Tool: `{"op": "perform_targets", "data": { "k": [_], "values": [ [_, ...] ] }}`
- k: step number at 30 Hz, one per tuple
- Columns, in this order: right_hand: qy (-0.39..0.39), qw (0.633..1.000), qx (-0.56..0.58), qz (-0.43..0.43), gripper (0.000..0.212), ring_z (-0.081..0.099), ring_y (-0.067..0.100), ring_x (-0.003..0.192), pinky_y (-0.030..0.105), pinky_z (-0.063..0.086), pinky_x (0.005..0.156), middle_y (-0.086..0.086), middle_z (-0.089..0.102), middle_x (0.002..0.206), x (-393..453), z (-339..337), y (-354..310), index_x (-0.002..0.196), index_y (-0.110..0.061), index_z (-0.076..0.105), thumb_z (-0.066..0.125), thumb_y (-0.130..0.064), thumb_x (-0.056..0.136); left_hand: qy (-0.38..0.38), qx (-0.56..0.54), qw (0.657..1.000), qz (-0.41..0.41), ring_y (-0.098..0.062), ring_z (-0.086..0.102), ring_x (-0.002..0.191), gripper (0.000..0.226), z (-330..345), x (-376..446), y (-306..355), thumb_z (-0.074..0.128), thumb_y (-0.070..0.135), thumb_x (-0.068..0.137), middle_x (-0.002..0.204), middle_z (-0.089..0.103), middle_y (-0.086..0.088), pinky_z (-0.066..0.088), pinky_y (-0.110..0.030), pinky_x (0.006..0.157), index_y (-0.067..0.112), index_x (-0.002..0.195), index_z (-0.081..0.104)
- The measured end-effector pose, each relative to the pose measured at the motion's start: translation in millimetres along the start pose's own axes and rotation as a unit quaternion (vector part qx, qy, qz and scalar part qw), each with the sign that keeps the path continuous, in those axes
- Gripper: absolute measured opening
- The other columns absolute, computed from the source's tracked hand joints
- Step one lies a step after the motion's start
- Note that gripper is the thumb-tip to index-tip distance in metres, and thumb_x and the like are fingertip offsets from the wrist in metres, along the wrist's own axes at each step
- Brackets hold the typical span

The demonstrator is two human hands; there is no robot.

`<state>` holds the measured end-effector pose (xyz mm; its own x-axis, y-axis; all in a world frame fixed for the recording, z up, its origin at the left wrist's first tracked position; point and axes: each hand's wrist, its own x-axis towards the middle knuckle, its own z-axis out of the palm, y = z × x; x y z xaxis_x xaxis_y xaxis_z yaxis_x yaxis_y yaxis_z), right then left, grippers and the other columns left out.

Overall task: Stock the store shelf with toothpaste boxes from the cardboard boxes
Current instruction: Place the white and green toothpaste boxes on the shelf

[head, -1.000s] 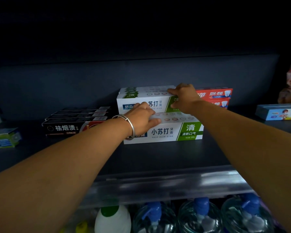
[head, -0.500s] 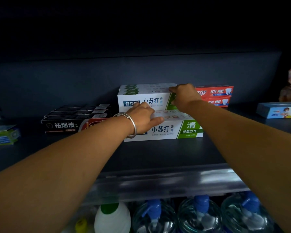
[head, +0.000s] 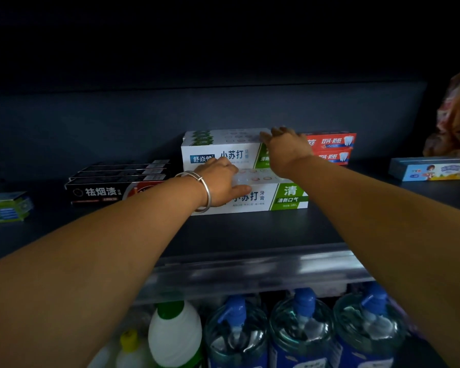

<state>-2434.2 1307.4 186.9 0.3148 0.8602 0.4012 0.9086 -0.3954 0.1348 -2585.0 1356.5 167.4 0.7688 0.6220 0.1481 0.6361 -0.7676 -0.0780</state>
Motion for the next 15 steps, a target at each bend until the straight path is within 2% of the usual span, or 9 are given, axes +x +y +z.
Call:
{"op": "perform_targets", "data": {
  "k": [5,9,12,15],
  "values": [
    [-0.018,0.999,-0.042,-0.013,0.051,0.035,0.03,0.132,0.044,0.03,0.109,0.01,0.045,0.136,-39,-20,-8,0.139,-0.015,0.04,0.051,-0.01,0.089,0.001,-0.003,1.0,-0.002,-0.026,0.031,0.133,0.066,-13,-27,14,0.051,0.045,0.09,0.145,0.031,-0.007,0.029,-0.037,0.111,0.014,0.145,0.031],
    [-0.072,0.997,-0.03,-0.002,0.042,0.048,0.031,0.12,0.044,0.032,0.103,0.009,0.054,0.126,-84,-41,-15,0.133,-0.019,0.046,0.047,-0.013,0.091,0.0,-0.021,1.0,-0.014,-0.028,0.035,0.131,0.067,-22,-59,31,0.053,0.046,0.089,0.145,0.032,-0.008,0.032,-0.039,0.11,0.016,0.144,0.032],
    [-0.096,0.995,-0.013,0.005,0.037,0.046,0.03,0.12,0.046,0.031,0.102,0.009,0.052,0.125,-119,-56,-17,0.129,-0.019,0.048,0.049,-0.017,0.091,0.004,-0.021,0.999,-0.025,-0.03,0.038,0.128,0.066,-30,-88,44,0.054,0.048,0.088,0.14,0.036,-0.01,0.034,-0.039,0.108,0.016,0.142,0.034],
    [-0.103,0.995,-0.003,-0.002,0.037,0.041,0.03,0.121,0.046,0.031,0.1,0.009,0.05,0.126,-156,-68,-19,0.128,-0.018,0.047,0.05,-0.018,0.091,-0.006,-0.011,0.999,-0.032,-0.031,0.032,0.131,0.068,-31,-119,57,0.055,0.047,0.087,0.141,0.035,-0.012,0.03,-0.041,0.11,0.014,0.142,0.034]
  ]
}}
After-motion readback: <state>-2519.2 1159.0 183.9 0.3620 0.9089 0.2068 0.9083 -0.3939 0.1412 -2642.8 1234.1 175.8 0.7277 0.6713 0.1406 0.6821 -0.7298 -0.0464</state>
